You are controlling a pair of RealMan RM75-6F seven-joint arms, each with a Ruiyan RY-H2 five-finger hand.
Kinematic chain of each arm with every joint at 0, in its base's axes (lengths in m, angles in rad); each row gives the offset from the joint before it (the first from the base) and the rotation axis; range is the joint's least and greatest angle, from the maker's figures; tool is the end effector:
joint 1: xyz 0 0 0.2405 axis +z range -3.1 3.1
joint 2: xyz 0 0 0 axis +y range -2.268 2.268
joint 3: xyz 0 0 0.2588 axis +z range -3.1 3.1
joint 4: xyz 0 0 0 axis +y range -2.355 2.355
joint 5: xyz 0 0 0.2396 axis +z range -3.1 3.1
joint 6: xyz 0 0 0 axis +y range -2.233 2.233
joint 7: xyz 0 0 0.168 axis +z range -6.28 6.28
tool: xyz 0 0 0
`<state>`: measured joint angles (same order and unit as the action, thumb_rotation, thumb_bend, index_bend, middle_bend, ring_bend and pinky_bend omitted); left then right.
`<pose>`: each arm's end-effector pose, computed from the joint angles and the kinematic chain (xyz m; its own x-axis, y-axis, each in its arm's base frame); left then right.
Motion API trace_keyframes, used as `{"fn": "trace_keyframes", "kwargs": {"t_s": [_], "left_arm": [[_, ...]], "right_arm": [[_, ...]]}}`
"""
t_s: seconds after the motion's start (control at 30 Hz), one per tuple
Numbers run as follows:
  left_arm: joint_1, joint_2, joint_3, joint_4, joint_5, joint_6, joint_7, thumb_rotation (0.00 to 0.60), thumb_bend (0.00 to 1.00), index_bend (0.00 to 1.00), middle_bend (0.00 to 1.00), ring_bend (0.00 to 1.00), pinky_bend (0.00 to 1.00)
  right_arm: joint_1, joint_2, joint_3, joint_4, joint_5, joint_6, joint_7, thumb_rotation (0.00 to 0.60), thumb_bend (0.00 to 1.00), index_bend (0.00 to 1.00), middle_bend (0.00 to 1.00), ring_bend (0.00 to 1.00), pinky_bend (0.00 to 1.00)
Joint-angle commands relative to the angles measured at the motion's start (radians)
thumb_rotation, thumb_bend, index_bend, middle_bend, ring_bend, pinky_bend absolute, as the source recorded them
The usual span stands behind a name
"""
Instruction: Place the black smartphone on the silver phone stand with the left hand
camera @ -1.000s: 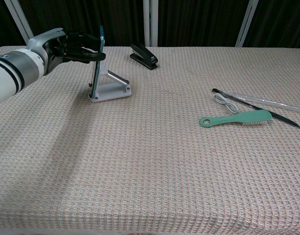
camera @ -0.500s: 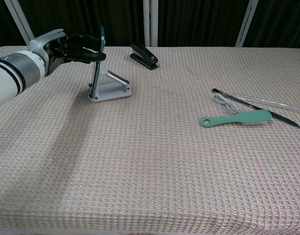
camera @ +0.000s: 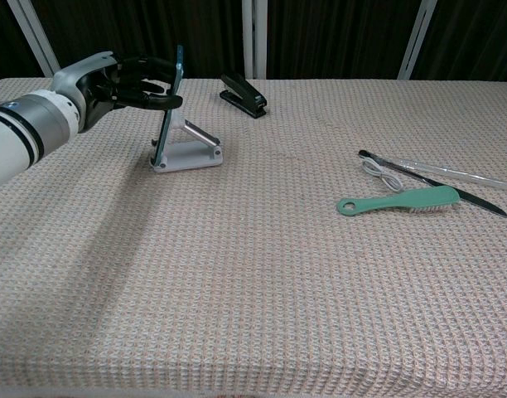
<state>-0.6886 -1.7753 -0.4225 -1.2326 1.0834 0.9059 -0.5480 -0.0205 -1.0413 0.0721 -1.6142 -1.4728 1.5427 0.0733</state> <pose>-0.1433 0.4170 -0.0710 -0.5721 0.2712 0.7741 0.8104 0.0417 0.5843 -0.3493 -0.1772 0.1738 0.3993 0.0427 0.9158 -0.9130 0.1097 0.3929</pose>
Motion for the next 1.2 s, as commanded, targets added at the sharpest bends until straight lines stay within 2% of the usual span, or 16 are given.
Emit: {"fn": "trace_keyframes", "kwargs": {"t_s": [0.03, 0.4, 0.7, 0.87, 0.93, 1.03, 1.2], "left_arm": [[0.001, -0.001, 0.005, 0.006, 0.015, 0.002, -0.013, 0.600, 0.33, 0.18, 0.13, 0.13, 0.22], [0.020, 0.023, 0.034, -0.027, 0.099, 0.037, -0.076, 0.600, 0.33, 0.12, 0.04, 0.10, 0.22], [0.072, 0.107, 0.072, -0.169, 0.196, 0.133, -0.095, 0.600, 0.27, 0.11, 0.02, 0.07, 0.22], [0.117, 0.173, 0.085, -0.266, 0.223, 0.203, -0.062, 0.600, 0.24, 0.10, 0.02, 0.07, 0.22], [0.152, 0.212, 0.106, -0.302, 0.229, 0.251, 0.018, 0.600, 0.19, 0.09, 0.03, 0.07, 0.22], [0.206, 0.282, 0.160, -0.345, 0.228, 0.319, 0.245, 0.600, 0.14, 0.10, 0.05, 0.07, 0.22], [0.305, 0.390, 0.289, -0.325, 0.331, 0.478, 0.651, 0.590, 0.14, 0.13, 0.07, 0.07, 0.22]], "right_arm": [[0.000, 0.001, 0.000, -0.001, -0.001, 0.001, 0.000, 0.600, 0.22, 0.00, 0.00, 0.00, 0.00], [0.000, -0.005, 0.003, 0.004, 0.004, 0.002, 0.001, 0.600, 0.22, 0.00, 0.00, 0.00, 0.00], [0.002, -0.009, 0.008, 0.004, 0.002, 0.008, -0.001, 0.600, 0.22, 0.00, 0.00, 0.00, 0.00], [0.003, -0.014, 0.007, 0.003, -0.002, 0.009, -0.004, 0.600, 0.22, 0.00, 0.00, 0.00, 0.00], [0.004, -0.018, 0.005, 0.004, -0.007, 0.008, -0.007, 0.600, 0.22, 0.00, 0.00, 0.00, 0.00], [0.009, -0.019, -0.003, 0.012, -0.025, 0.003, -0.007, 0.600, 0.22, 0.00, 0.00, 0.00, 0.00], [0.013, -0.032, -0.012, 0.041, -0.059, 0.013, -0.005, 0.600, 0.22, 0.00, 0.00, 0.00, 0.00]]}}
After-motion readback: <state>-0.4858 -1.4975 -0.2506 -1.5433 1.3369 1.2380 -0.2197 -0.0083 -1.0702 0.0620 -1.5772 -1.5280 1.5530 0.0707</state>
